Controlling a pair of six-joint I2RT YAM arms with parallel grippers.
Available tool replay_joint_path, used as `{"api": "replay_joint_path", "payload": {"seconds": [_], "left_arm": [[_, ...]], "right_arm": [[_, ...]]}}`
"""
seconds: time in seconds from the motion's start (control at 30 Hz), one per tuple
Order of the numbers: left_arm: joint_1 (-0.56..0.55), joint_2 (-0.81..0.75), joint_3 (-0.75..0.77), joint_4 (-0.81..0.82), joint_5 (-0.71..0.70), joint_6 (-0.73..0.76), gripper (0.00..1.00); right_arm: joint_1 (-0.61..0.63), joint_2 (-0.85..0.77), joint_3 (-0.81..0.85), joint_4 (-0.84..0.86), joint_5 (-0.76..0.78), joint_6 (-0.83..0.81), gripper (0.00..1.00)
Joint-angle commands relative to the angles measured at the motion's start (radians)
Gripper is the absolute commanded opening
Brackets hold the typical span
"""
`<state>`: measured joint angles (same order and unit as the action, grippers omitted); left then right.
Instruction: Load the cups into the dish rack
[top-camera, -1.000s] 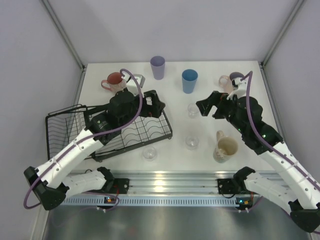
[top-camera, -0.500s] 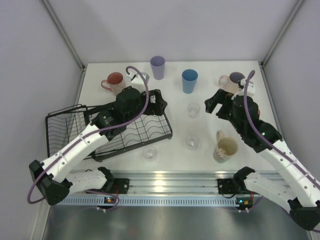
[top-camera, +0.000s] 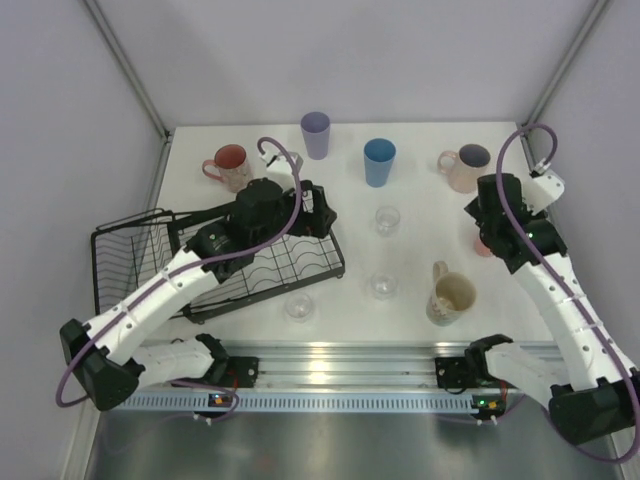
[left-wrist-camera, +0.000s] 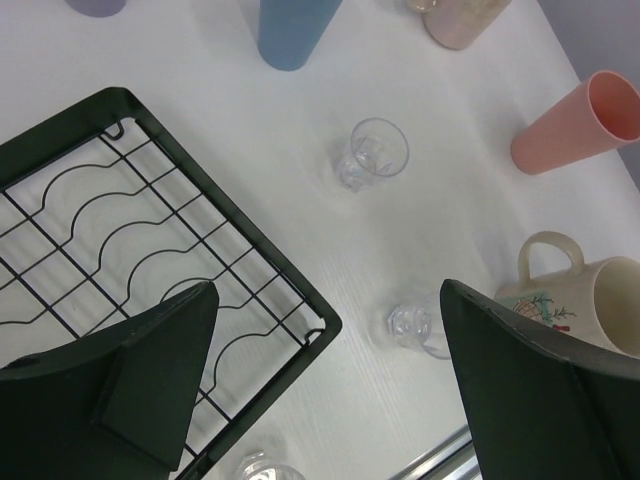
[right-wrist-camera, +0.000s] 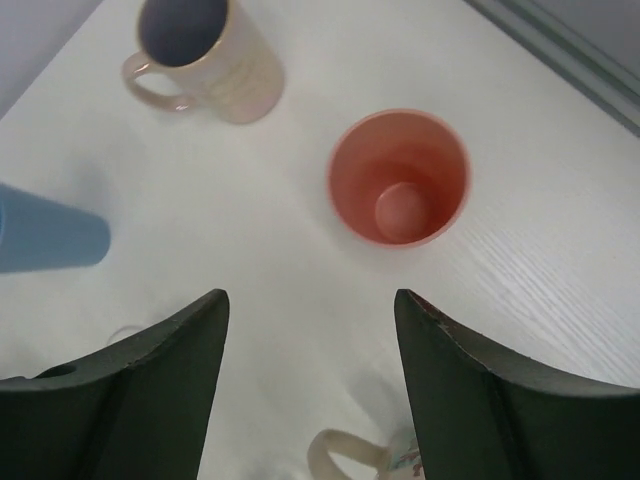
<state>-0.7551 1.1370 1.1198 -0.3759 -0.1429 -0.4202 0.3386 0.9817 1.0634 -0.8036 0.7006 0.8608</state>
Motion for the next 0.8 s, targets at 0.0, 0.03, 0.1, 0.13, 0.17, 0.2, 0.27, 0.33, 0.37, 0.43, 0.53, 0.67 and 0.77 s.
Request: {"api": "replay_joint_path", "payload": {"seconds": [0.0,0.03,0.1,0.13,0.17,0.2,0.27,0.33,0.37,0.43,0.53,0.67,0.77], "left_arm": [[-0.001,-0.06,-0.037,0.006,-0.013,0.004,0.98],[-0.001,-0.068,-0.049,0.008,-0.02,0.008,0.98],[-0.001,-0.091,-0.061,0.006,-0.021,0.012,0.98],[-0.001,-0.097,-0.064,0.003,-0.014,0.017,0.98],[-0.001,-0.103,-0.069,0.005,-0.008,0.032,0.99],[-0.001,-0.112,-0.072,0.005,0.0,0.037,0.98],[-0.001,-0.12,-0.078,0.005,0.011,0.038,0.98],[-0.001,-0.128,-0.084,0.002,0.002,0.04,0.98],[-0.001,-0.132,-0.084,-0.001,-0.015,0.04,0.98],[0.0,-0.14,-0.084,-0.011,-0.04,0.032,0.98],[0.0,-0.143,-0.09,-0.014,-0.052,0.009,0.98],[0.0,-0.149,-0.084,-0.012,0.014,-0.012,0.98],[0.0,-0.171,-0.1,-0.012,-0.033,-0.043,0.96]], "right_arm": [[-0.13,0.032,0.034,-0.02,-0.082,-0.017,0.67],[-0.144,0.043,0.029,0.007,-0.113,-0.04,0.66],[-0.167,0.07,0.024,0.007,-0.118,-0.074,0.65],[-0.168,0.08,0.023,0.004,-0.121,-0.077,0.65],[-0.17,0.086,0.02,0.009,-0.133,-0.083,0.64],[-0.171,0.095,0.007,0.02,-0.154,-0.118,0.64],[-0.171,0.097,-0.012,0.093,-0.298,-0.192,0.64],[-0.17,0.101,-0.049,0.144,-0.437,-0.279,0.64],[-0.17,0.103,-0.057,0.15,-0.437,-0.278,0.64],[-0.171,0.121,-0.045,0.141,-0.353,-0.266,0.64],[-0.188,0.149,-0.013,0.207,-0.297,-0.347,0.72],[-0.288,0.216,0.066,0.219,-0.274,-0.404,0.71],[-0.328,0.262,0.072,0.241,-0.289,-0.445,0.63]]}}
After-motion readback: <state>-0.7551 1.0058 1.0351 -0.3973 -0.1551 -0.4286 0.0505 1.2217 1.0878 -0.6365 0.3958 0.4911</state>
